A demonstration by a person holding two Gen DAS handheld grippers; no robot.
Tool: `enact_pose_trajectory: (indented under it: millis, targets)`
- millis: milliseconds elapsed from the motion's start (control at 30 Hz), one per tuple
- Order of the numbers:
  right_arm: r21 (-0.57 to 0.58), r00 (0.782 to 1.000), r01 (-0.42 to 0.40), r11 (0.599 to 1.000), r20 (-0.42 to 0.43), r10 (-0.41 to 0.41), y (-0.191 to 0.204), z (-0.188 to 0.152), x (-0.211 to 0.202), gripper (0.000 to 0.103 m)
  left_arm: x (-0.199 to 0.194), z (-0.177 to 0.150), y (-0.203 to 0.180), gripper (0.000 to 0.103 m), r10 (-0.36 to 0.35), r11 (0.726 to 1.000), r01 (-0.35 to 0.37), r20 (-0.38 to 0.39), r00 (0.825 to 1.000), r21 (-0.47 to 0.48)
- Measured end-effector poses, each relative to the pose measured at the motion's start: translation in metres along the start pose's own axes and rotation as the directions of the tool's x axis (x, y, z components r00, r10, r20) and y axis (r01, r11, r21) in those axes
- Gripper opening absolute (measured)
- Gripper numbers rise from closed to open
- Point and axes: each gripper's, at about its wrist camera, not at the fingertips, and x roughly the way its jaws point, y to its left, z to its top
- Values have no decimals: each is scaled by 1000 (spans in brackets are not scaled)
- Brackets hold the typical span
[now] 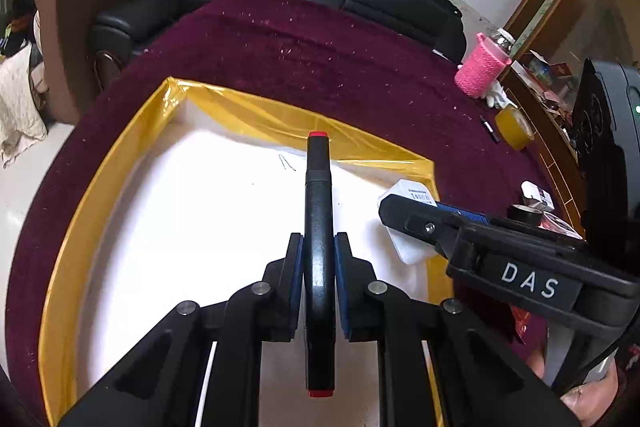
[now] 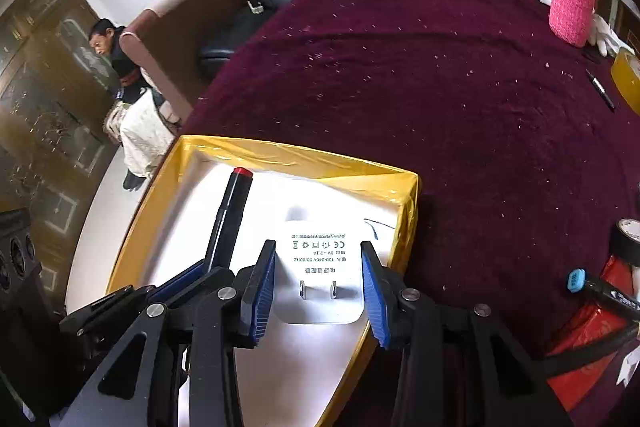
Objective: Organize objects
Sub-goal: 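Carry both items to the gold box and release the charger from the right gripper, then lower the red-capped marker into the gold box and open the left gripper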
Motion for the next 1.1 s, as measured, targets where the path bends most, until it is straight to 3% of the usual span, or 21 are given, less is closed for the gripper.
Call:
enact_pose_trajectory:
  millis: [433, 467, 533, 633, 767, 1100]
  targets:
    - [-45, 997, 63, 997, 42, -61, 6, 8, 10, 45, 17, 7, 2, 15, -17, 999, 17, -17, 1000, -31]
    - [-50, 997, 66, 997, 44, -64, 7, 8, 11, 45, 17, 7, 2, 18, -16, 999, 15, -16, 1000, -34]
    - [-57, 996, 75, 996, 47, -72, 8, 7, 10, 45, 16, 7, 4, 39, -19, 999, 19, -10, 1000, -45]
    - [-45, 996, 70, 997, 55, -67, 7, 8, 7, 57, 9, 8, 8, 59, -19, 998, 20, 19, 1000, -64]
    - [-42, 995, 33, 999, 92, -29, 6, 8, -10, 71, -6, 8, 9, 70, -32, 996, 36, 53, 998, -85]
    - [-48, 971, 79, 996, 231, -66, -25, -12, -101, 96, -65, -9, -28, 88, -76, 997, 80, 146, 986, -20]
